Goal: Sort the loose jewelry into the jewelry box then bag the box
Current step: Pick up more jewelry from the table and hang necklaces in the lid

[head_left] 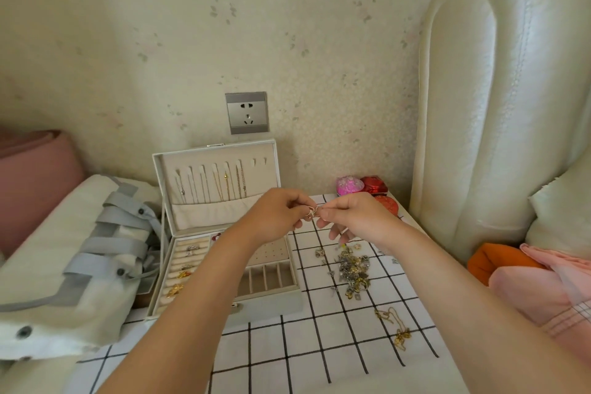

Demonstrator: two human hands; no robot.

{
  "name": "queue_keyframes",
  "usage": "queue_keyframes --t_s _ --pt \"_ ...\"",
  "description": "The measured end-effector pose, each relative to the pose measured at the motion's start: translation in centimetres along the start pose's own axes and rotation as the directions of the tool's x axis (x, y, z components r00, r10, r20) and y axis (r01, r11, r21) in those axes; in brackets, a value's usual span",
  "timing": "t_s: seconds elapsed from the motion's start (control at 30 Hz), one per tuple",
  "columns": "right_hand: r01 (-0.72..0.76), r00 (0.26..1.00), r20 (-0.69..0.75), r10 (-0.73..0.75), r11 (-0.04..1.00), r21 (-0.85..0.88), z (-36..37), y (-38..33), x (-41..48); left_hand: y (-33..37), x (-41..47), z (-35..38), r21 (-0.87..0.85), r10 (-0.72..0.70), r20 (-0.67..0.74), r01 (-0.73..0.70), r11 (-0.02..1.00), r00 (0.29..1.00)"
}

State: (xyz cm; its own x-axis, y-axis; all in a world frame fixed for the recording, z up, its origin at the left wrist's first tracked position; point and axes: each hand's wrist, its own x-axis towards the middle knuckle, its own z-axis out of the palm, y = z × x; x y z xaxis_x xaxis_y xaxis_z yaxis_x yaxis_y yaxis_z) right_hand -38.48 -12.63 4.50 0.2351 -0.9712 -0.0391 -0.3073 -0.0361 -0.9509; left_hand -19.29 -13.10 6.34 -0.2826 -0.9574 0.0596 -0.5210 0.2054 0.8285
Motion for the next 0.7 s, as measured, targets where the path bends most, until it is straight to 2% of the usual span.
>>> queue_keyframes --t_s 0.17,0.43,0.6,0.7 --pt "0.003 1.000 0.003 -0.003 0.996 0.092 2.3 -1.5 -1.9 -0.2 -3.2 -2.3 -0.044 -0.023 -0.005 0.023 0.999 1.000" --pt "-0.042 0.999 -0.026 0.038 0.985 -0.170 5.6 -1.0 -2.2 -3.9 -7.1 -1.3 0.156 -0.124 -0.053 0.131 0.979 0.991" --pt "0.009 0.999 0.036 0.005 0.922 -0.387 6.3 -0.7 -1.7 -5.1 -7.5 0.0 0.285 -0.084 -0.016 0.085 0.955 0.996" --pt "0.033 0.997 0.074 0.004 0.872 -0.489 6.4 -0.6 -1.1 -5.0 -7.5 -0.1 0.434 0.016 -0.013 -0.008 0.901 1.000"
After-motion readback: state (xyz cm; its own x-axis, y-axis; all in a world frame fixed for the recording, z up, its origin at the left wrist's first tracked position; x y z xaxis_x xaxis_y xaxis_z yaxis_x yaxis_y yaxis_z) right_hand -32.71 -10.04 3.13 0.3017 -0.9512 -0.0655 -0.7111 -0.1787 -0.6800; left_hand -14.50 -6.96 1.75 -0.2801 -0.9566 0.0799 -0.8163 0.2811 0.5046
